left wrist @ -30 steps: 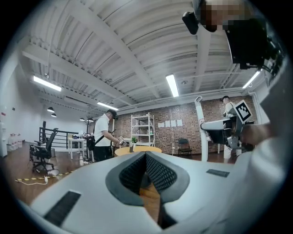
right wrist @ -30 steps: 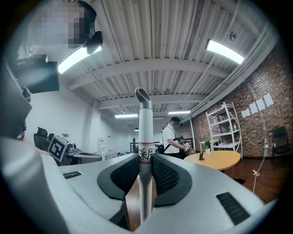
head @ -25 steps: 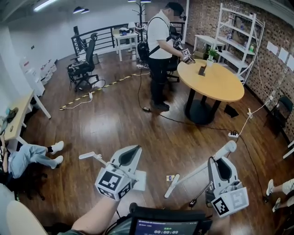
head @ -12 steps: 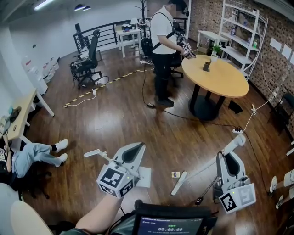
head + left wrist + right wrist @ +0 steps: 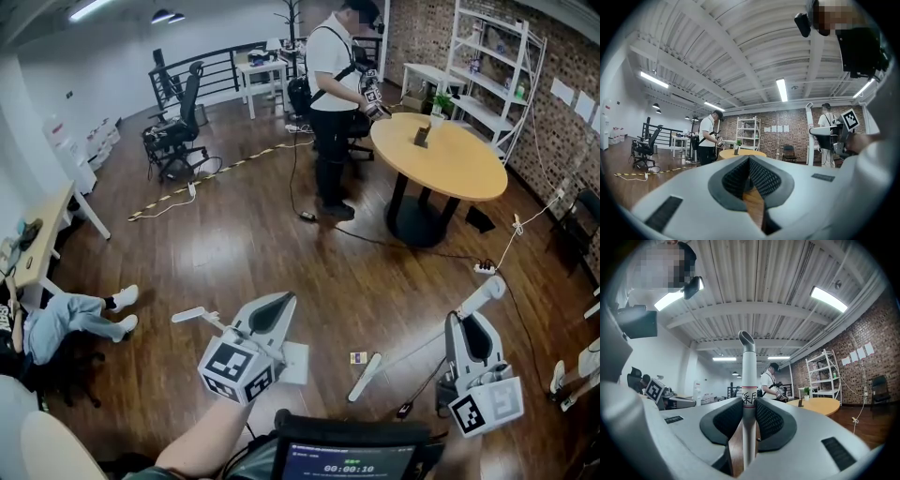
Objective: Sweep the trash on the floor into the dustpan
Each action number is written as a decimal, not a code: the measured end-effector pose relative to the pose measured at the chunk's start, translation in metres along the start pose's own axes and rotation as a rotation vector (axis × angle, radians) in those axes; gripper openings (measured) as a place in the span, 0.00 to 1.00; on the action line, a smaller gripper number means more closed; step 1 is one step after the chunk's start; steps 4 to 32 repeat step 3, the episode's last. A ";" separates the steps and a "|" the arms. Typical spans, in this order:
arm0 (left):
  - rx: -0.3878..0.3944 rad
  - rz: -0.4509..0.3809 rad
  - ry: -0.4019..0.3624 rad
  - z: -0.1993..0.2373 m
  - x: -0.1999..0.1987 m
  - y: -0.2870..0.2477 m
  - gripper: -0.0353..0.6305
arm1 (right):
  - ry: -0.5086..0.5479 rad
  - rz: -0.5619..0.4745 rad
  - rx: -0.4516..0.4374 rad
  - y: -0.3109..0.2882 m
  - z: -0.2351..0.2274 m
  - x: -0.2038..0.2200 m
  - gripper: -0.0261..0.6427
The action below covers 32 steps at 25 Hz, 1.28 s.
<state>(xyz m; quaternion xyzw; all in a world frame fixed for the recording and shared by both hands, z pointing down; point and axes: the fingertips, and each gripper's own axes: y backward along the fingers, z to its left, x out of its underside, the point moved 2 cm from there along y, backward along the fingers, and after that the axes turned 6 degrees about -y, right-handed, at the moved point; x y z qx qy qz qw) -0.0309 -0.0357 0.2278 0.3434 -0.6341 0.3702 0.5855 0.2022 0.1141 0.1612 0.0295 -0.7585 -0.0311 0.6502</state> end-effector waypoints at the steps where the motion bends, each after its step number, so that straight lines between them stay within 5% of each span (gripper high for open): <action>1: 0.001 0.000 0.000 0.002 -0.002 -0.002 0.06 | 0.000 -0.001 0.001 -0.003 0.000 -0.002 0.19; 32: 0.004 -0.001 0.001 0.008 -0.005 -0.007 0.06 | 0.002 -0.003 0.003 -0.010 -0.001 -0.007 0.19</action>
